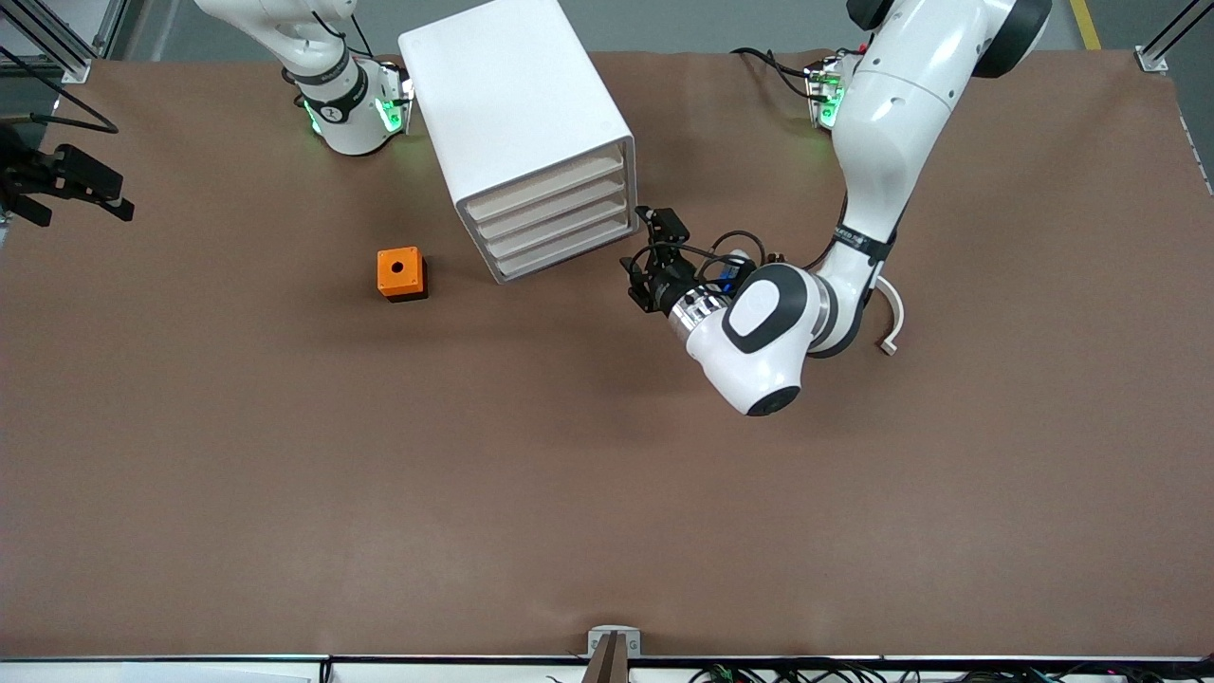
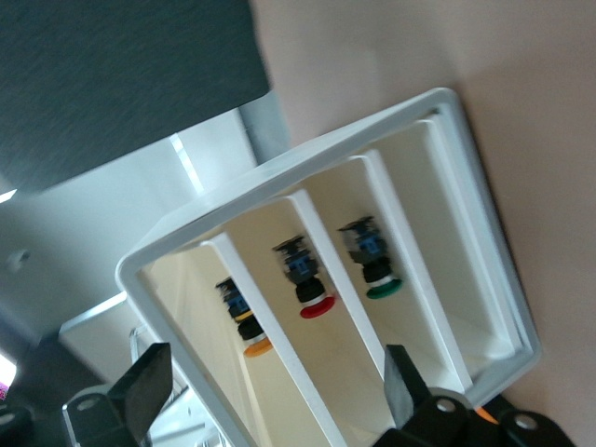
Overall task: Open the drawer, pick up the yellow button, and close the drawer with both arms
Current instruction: 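Reach the left gripper to the handle of the white cabinet drawer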
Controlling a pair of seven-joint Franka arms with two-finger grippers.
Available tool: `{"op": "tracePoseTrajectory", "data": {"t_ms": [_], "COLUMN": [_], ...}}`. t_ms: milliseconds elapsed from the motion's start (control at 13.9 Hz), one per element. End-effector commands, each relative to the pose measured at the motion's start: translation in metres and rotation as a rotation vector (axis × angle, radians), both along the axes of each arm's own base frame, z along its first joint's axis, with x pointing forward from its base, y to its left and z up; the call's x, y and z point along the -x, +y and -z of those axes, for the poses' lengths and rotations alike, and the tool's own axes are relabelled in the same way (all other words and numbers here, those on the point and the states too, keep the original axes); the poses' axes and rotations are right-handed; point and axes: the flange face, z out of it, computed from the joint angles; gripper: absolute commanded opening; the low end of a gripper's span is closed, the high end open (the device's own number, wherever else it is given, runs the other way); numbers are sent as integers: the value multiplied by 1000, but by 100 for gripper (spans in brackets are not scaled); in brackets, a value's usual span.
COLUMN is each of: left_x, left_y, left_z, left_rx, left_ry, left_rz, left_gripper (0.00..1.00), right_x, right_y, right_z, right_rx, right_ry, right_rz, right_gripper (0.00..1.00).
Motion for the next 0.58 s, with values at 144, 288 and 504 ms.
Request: {"op": "tracePoseTrajectory", "data": {"t_ms": [144,288,504], "left_x": [19,26,40], "left_y": [-7,-15,-30], "left_z": [8,7,11], "left_rx": [-151,-155,-172], "left_ry": [229,250,268], "left_rz": [-11,-2,19], "left_gripper": [99,88,56], "right_x": [8,9,9], "right_y": [3,3,2], "right_z": [-4,-4,-4], "right_rx": [7,6,3], "right_ry": [2,11,11], "right_rz": [-18,-18,-15], "right_gripper": [100,100,100]}}
